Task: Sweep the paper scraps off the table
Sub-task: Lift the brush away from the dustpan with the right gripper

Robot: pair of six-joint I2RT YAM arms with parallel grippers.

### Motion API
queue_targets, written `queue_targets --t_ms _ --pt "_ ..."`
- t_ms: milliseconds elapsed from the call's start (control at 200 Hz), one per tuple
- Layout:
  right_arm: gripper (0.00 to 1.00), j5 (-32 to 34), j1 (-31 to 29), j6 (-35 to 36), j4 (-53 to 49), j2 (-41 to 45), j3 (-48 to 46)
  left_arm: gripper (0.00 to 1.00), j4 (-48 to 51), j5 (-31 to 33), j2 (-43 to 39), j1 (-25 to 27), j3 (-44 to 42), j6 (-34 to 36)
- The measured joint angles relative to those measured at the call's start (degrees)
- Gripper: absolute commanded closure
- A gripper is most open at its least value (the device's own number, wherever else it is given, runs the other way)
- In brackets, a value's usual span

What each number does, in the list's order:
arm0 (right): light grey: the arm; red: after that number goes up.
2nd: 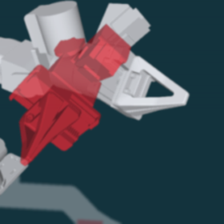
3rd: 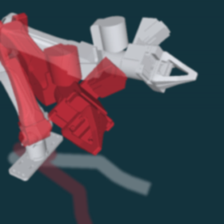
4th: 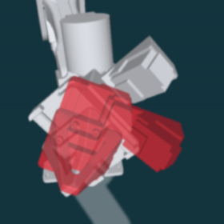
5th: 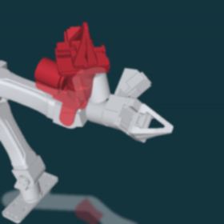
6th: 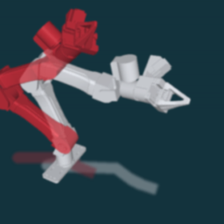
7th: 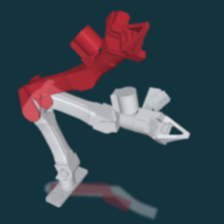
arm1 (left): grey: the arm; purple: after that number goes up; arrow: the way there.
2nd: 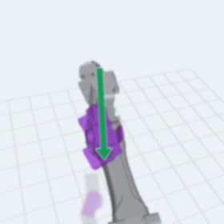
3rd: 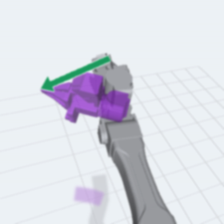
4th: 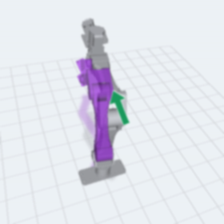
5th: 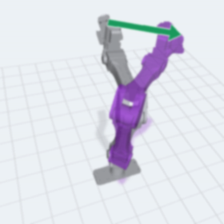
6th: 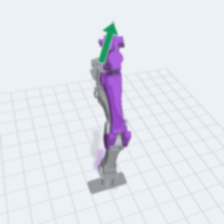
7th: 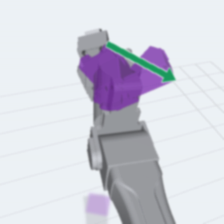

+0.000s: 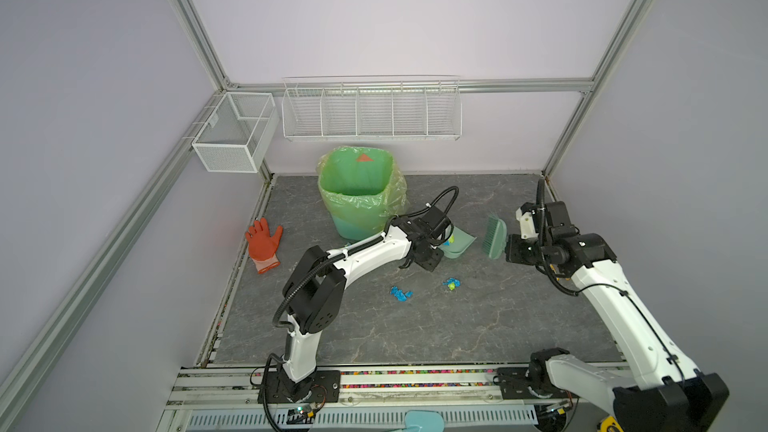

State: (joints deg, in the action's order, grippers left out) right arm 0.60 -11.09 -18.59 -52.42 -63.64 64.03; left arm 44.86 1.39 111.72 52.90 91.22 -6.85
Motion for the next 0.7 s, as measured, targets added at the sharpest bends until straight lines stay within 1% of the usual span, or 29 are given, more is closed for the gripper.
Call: queue_targets --t_ms 215,340,705 --pt "0.93 2.05 2.03 -0.94 -0.04 2.14 -1.25 1.0 0.48 0.07 -0.96 0.0 0.26 -0.02" --pt "0.93 3.23 3.45 -0.96 -0.07 3.45 -1.99 1.0 1.77 -0.09 -0.98 0.0 2.27 -0.17" --pt "0.93 2.82 5.88 -1.18 0.02 4.48 -5.68 1.0 3.1 -1.81 -2.1 0.0 7.39 -1.07"
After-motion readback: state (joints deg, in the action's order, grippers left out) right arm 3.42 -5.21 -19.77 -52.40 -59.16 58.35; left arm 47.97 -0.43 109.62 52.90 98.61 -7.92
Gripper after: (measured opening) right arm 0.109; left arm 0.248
